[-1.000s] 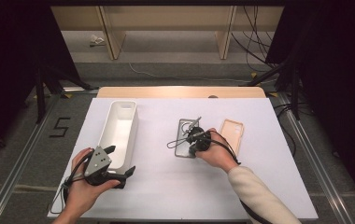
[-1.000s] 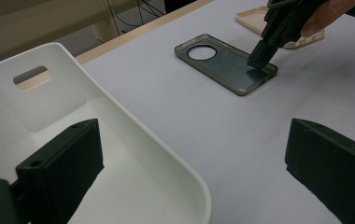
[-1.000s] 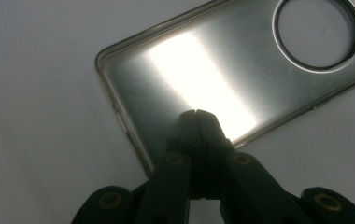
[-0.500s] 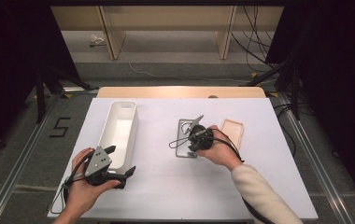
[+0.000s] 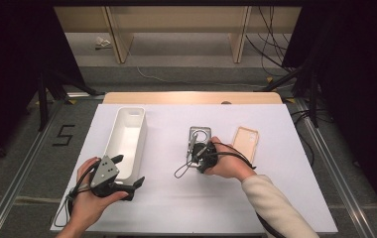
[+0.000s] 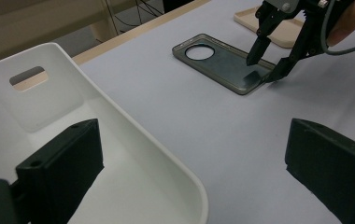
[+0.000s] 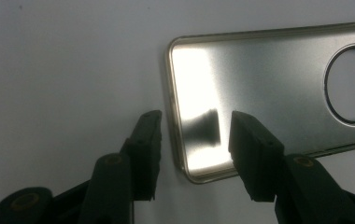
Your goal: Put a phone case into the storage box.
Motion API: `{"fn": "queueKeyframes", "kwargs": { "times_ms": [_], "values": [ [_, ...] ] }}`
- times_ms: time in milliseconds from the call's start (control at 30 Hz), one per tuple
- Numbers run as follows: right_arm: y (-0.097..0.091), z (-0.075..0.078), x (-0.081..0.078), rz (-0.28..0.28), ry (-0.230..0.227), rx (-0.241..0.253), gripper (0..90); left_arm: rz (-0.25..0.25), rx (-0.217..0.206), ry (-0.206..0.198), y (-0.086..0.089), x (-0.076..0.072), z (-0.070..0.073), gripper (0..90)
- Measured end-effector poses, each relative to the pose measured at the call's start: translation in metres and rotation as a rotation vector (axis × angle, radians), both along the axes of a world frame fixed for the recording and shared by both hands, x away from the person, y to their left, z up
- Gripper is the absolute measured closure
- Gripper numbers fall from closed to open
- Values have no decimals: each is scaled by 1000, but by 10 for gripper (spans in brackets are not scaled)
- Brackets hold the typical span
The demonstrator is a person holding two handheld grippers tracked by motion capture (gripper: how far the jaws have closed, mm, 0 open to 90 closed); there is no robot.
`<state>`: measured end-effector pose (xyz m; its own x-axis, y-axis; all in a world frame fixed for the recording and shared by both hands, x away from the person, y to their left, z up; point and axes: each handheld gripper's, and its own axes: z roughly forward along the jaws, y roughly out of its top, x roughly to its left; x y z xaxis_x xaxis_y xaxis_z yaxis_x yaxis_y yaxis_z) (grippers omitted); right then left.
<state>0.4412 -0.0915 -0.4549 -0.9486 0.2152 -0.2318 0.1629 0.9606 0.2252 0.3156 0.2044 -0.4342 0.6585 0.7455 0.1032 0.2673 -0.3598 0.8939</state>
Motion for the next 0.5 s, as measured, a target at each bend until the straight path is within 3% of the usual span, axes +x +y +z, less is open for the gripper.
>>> {"fn": "queueKeyframes", "kwargs": {
  "times_ms": [500],
  "values": [
    [9, -3, 2, 39, -19, -64, 601, -1, 0, 2, 0, 0, 0, 37]
  ]
}}
